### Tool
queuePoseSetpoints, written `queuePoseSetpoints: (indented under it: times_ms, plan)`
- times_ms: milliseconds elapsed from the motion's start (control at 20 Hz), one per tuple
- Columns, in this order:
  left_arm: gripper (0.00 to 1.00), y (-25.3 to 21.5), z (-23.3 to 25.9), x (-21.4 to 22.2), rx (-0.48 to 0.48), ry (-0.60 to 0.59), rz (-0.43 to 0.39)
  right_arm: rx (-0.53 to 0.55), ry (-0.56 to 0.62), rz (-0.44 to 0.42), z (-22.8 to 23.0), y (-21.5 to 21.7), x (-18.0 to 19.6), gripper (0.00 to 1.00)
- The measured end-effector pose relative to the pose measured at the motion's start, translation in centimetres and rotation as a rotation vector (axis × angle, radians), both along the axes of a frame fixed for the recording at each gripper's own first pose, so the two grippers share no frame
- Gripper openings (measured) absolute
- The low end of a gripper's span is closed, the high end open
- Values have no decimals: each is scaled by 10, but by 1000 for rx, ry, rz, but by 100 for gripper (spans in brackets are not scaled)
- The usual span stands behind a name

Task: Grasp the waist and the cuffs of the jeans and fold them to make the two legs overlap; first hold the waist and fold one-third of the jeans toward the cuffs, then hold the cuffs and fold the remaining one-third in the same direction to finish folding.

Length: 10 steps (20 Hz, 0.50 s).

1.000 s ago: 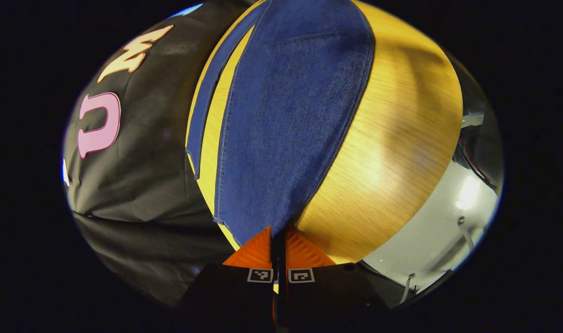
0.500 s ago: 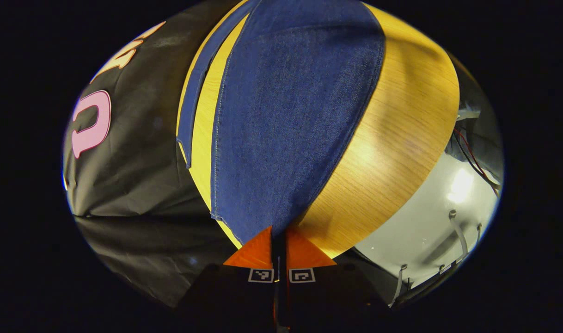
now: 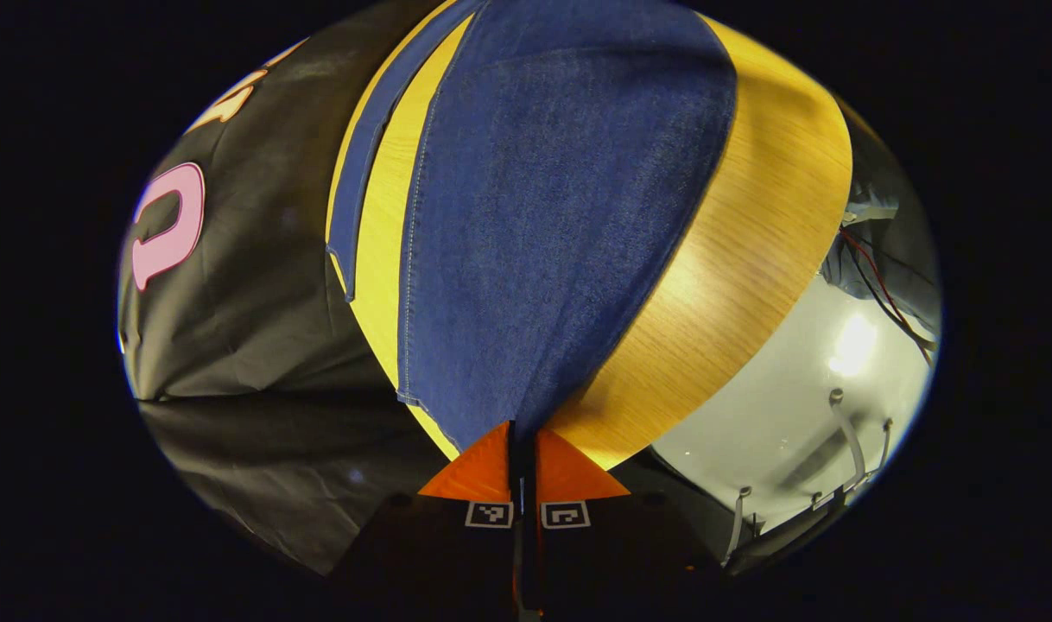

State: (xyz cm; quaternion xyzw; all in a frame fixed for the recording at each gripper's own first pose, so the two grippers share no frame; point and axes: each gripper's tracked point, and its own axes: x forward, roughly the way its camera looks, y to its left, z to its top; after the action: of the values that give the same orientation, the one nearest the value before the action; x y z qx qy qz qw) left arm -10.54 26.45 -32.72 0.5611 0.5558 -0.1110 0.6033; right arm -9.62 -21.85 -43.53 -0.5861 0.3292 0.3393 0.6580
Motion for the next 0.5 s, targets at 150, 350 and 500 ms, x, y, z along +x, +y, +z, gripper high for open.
queuePoseSetpoints:
  times_ms: [150,350,500]
  plan:
    - [0,1,7,4,0,-14,41,-9,20,25,-16,3,-1,40]
    - [0,-2,23,15,1,-81,129,53,33,-93,-16,-4,7,7]
    - [0,-11,42,35,-18,-171,212,153,-63,-218,14,-1,37,5]
